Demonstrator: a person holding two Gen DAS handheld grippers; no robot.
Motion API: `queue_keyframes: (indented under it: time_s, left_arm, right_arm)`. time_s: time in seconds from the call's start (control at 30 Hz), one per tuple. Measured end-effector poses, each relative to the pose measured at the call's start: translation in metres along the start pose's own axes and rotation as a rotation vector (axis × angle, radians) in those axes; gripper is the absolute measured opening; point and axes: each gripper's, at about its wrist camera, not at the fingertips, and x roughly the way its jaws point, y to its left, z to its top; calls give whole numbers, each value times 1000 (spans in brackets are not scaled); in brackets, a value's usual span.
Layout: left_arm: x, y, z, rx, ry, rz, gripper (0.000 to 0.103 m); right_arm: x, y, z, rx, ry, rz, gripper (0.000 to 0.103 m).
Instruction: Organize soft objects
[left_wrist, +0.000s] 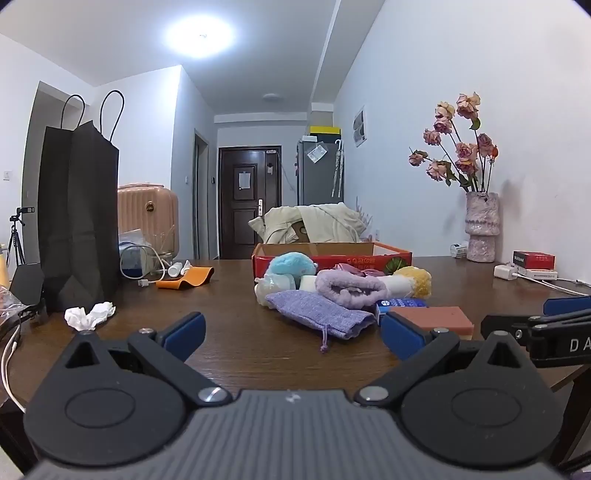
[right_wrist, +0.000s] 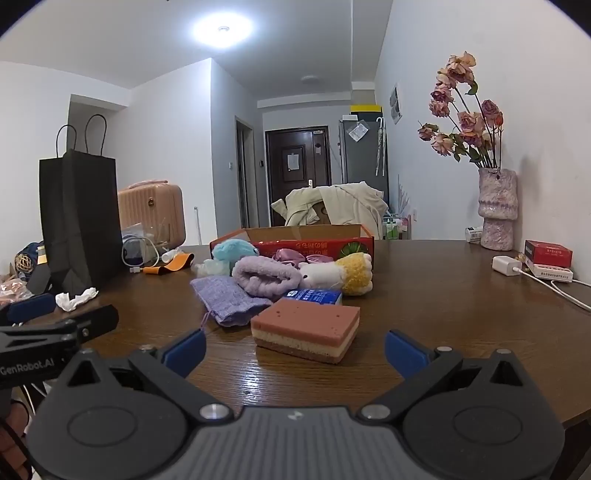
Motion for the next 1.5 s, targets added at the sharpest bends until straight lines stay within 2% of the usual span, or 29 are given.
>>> queue_keyframes:
  time_s: [0.03,0.07,0.37,0.83,1.5]
  left_arm:
    - [1,1,0,1,4,2,103]
    - [-2,-2,-1,22,-26,-3,103]
    - [-4,-9,3,28,-37,-2,103]
    - [3,-2,0,22,-17,-13,103]
    - [3,-3,3,35,-35,-16,103]
  right_arm:
    - [0,0,0,9,-3,2,103]
    - [-1,0,0,9,-6,1,103]
    - [4,-4,3,-5,4,5,103]
    - [7,-3,3,-8,4,-1,103]
    - [6,0,5,-17,-21,0,103]
